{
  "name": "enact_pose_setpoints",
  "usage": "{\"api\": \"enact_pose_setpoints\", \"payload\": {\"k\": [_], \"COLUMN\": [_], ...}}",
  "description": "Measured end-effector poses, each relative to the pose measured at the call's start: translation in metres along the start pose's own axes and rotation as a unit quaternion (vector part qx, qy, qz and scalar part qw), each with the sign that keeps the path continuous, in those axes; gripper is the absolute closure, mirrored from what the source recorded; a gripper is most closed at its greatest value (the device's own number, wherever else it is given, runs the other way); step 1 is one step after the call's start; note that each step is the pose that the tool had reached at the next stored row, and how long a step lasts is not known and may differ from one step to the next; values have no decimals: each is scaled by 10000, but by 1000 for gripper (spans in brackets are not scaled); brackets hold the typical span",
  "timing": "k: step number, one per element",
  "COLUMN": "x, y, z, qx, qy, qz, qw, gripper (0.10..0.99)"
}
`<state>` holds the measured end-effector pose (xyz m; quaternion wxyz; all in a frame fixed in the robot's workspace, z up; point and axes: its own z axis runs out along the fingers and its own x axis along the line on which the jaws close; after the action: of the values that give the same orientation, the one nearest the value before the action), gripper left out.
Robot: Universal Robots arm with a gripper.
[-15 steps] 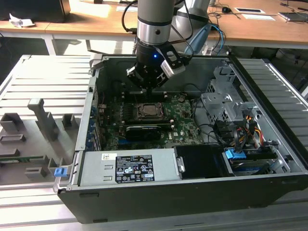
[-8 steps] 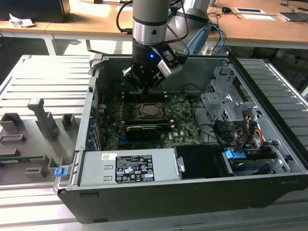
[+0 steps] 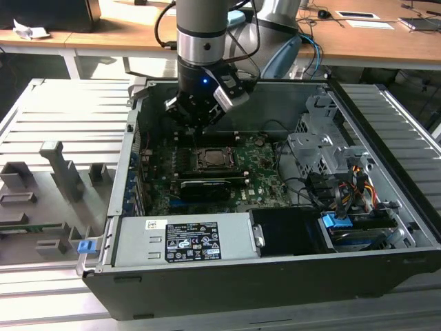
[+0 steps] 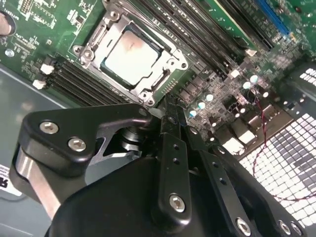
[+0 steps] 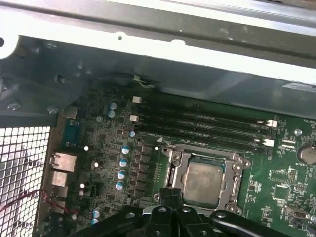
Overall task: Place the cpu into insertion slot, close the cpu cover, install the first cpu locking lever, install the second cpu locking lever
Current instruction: 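Install the first cpu locking lever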
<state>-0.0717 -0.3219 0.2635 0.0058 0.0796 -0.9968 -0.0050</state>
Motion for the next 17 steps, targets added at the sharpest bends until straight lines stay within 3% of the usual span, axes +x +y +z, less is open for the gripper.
{"api": "enact_pose_setpoints", "payload": {"k": [17], "x": [260], "y": [67], "z": [14], "qx": [-10], "qy": [-8], "qz": [106], "qw": [9999], "gripper": [980]}}
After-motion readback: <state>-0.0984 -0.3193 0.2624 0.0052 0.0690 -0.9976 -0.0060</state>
